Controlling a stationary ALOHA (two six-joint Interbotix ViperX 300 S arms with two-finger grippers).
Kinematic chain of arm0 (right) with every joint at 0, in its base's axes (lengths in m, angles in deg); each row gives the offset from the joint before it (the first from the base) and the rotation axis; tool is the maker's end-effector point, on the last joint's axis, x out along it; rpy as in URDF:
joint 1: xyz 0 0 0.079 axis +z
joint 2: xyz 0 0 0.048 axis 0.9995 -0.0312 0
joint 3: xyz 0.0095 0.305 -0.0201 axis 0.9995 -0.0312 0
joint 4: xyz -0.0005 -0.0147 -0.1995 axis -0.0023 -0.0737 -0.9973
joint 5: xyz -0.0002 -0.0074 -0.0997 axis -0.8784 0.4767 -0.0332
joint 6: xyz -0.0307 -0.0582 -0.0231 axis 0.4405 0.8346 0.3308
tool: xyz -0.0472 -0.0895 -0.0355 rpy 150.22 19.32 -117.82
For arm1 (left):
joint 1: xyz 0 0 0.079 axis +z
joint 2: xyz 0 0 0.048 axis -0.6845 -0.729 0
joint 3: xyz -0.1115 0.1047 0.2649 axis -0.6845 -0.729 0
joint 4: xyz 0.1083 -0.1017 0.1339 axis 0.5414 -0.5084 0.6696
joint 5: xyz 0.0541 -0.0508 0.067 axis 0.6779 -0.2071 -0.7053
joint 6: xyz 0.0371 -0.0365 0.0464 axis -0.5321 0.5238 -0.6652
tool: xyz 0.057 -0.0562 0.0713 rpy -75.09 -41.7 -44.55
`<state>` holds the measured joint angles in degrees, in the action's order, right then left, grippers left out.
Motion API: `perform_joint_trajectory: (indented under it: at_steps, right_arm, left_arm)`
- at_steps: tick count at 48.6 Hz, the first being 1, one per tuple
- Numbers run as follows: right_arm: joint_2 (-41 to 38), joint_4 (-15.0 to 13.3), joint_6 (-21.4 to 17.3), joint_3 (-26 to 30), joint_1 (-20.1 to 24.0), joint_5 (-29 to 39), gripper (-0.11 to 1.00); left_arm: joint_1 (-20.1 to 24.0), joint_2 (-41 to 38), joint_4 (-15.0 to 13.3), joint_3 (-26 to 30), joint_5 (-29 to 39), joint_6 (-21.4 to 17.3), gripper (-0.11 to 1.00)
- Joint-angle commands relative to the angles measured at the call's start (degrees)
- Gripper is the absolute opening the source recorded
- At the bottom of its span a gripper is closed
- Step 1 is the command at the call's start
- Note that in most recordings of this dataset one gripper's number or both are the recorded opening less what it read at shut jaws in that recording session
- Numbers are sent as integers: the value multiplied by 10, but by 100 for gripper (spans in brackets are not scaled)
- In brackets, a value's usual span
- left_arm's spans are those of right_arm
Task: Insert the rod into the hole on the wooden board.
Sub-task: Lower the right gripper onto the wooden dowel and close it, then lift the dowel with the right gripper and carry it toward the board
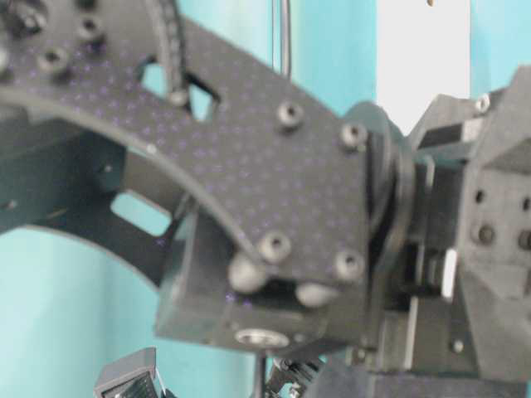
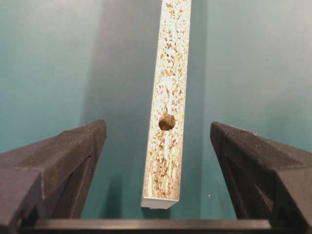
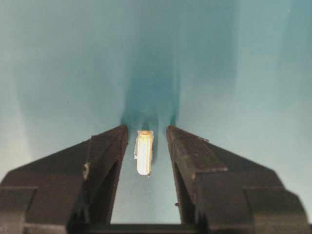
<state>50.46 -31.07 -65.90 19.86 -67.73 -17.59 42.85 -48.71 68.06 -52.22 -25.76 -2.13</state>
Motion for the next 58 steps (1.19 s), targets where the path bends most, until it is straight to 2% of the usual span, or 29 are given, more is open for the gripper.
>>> perform_joint_trajectory:
  at_steps: [1, 7, 16, 20, 44, 58]
  right_arm:
    - [12, 0, -1, 11, 4, -1, 41]
    - [12, -1, -1, 11, 4, -1, 38]
    - [12, -1, -2, 11, 4, -1, 18]
    - [12, -1, -1, 11, 4, -1, 14]
    - [19, -1, 1, 11, 4, -4, 13]
    - [78, -33, -10, 6, 0, -20, 13]
  left_arm:
    - [2, 8, 0, 6, -3, 4, 96]
    - [1, 8, 0, 5, -3, 4, 96]
    - [1, 8, 0, 5, -3, 3, 96]
    - [2, 8, 0, 5, -3, 3, 96]
    - [2, 9, 0, 6, -3, 3, 96]
    - [2, 10, 0, 8, -3, 3, 96]
